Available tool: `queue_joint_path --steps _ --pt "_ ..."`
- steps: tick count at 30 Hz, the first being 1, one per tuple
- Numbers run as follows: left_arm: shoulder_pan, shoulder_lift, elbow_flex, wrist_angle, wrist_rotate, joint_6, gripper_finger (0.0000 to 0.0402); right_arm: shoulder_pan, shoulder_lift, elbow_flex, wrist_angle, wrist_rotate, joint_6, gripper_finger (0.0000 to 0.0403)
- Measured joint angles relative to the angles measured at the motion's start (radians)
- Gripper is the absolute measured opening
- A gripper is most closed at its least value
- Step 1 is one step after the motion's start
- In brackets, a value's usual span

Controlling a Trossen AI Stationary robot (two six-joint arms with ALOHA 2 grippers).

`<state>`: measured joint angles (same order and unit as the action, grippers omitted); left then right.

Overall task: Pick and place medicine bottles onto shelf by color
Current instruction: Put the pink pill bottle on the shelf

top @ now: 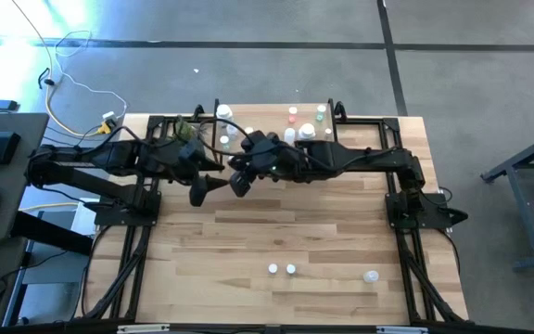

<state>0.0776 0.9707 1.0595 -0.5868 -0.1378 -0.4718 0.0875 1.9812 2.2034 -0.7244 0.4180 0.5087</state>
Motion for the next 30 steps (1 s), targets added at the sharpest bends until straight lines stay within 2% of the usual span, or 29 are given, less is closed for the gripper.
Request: queue_joint_path --steps 8,13,18,30 --pt "0.003 0.000 0.000 0.119 0.051 0.017 0.0259 0.000 0.000 0.021 0.003 0.004 -0.046 0.0108" --pt "0.016 0.007 0.000 0.127 -0.002 0.019 0.0259 0.000 0.000 0.021 0.042 0.003 -0.061 0.0108" --pt "0.053 0.035 0.000 0.145 0.010 0.027 0.0253 -0.001 0.000 0.021 0.071 0.004 -0.074 0.0108" --pt "0.069 0.053 0.000 0.166 0.033 0.087 0.0153 -0.005 0.000 0.021 0.057 0.001 -0.072 0.0108"
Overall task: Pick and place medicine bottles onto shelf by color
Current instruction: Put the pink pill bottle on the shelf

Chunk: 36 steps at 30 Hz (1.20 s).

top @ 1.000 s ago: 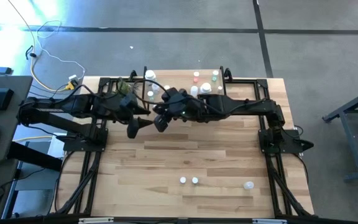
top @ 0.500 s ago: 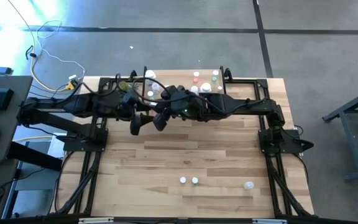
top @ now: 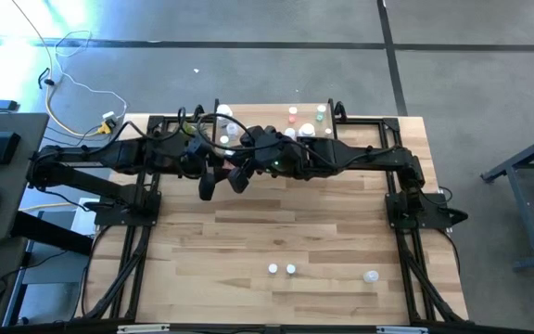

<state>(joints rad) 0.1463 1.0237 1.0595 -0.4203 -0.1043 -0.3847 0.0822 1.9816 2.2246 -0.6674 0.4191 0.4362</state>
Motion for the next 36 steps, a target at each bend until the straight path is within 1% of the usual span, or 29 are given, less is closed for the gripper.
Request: queue_joint_path --steps 5,10,18,23,26,33,36 --pt "0.000 0.000 0.000 0.000 0.000 0.021 0.0116 -0.004 0.000 0.000 -0.002 -0.001 0.000 0.0108" --pt "0.000 0.000 0.000 -0.004 -0.006 0.019 0.0090 -0.011 0.000 0.000 -0.006 -0.004 -0.001 0.0108" --pt "0.001 0.000 0.000 -0.005 -0.008 0.033 0.0088 -0.021 0.000 0.000 -0.004 -0.011 -0.001 0.0108" --pt "0.001 0.000 0.000 -0.007 -0.009 0.049 0.0088 -0.023 0.000 0.000 -0.008 -0.033 -0.001 0.0109" --pt "0.000 0.000 -0.001 -0.012 -0.016 0.077 0.0088 -0.024 0.000 0.000 -0.008 -0.059 -0.005 0.0124" --pt "0.000 -0.001 0.000 -0.002 -0.015 0.166 0.0088 -0.033 -0.006 -0.002 -0.015 -0.116 -0.005 0.0192" --pt "0.007 -0.001 0.000 -0.006 -0.018 0.191 0.0088 -0.050 -0.013 0.032 -0.042 -0.138 -0.012 0.0217"
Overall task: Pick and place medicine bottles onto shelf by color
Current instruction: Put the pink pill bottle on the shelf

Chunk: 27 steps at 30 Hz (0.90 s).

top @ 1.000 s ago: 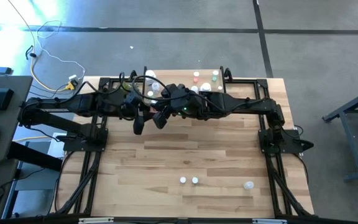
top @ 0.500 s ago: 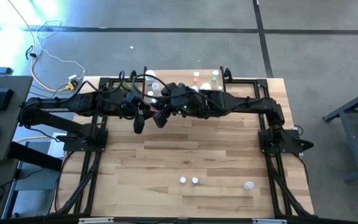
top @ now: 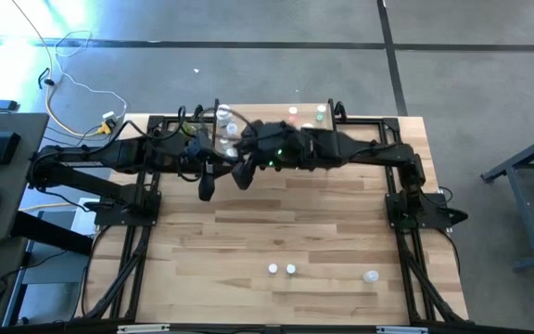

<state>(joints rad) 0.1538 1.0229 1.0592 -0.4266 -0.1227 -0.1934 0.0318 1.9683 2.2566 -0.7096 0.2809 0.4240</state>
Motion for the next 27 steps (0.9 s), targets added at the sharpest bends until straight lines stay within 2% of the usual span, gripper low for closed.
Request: queue_joint_path --steps 6,11,14,21,27 --pt "0.025 0.000 0.000 -0.004 -0.002 0.073 0.0088 -0.049 -0.001 0.097 -0.097 -0.076 -0.086 0.0240" --pt "0.053 0.000 0.000 0.007 -0.003 0.159 0.0088 -0.109 -0.027 0.087 -0.105 -0.273 -0.228 0.0241" --pt "0.072 0.000 0.000 0.006 -0.004 0.199 0.0088 -0.142 -0.026 0.084 -0.116 -0.356 -0.303 0.0241" --pt "0.113 0.026 0.001 0.013 -0.004 0.245 0.0088 -0.176 -0.025 0.084 -0.118 -0.415 -0.517 0.0241" --pt "0.130 0.072 0.001 0.070 -0.004 0.251 0.0088 -0.194 -0.009 0.084 -0.124 -0.466 -0.586 0.0241"
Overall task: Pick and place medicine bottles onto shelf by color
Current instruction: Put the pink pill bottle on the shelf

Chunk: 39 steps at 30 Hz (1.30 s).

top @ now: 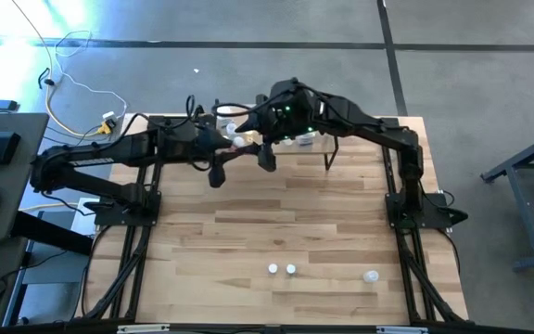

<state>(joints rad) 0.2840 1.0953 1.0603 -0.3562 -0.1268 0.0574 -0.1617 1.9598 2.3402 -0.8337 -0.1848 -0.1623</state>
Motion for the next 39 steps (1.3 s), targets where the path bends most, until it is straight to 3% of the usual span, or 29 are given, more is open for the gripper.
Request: queue_joint_path --steps 13,29,39 --pt "0.005 0.059 0.000 0.090 0.002 0.026 0.0088 -0.028 0.026 0.000 -0.105 0.001 0.004 0.0219" --pt "0.005 0.059 0.000 0.124 0.001 0.033 0.0088 -0.028 0.025 0.000 -0.109 0.004 0.005 0.0120" --pt "0.004 0.059 0.000 0.124 -0.015 0.033 0.0111 -0.029 0.025 0.000 -0.112 0.004 0.005 0.0113"
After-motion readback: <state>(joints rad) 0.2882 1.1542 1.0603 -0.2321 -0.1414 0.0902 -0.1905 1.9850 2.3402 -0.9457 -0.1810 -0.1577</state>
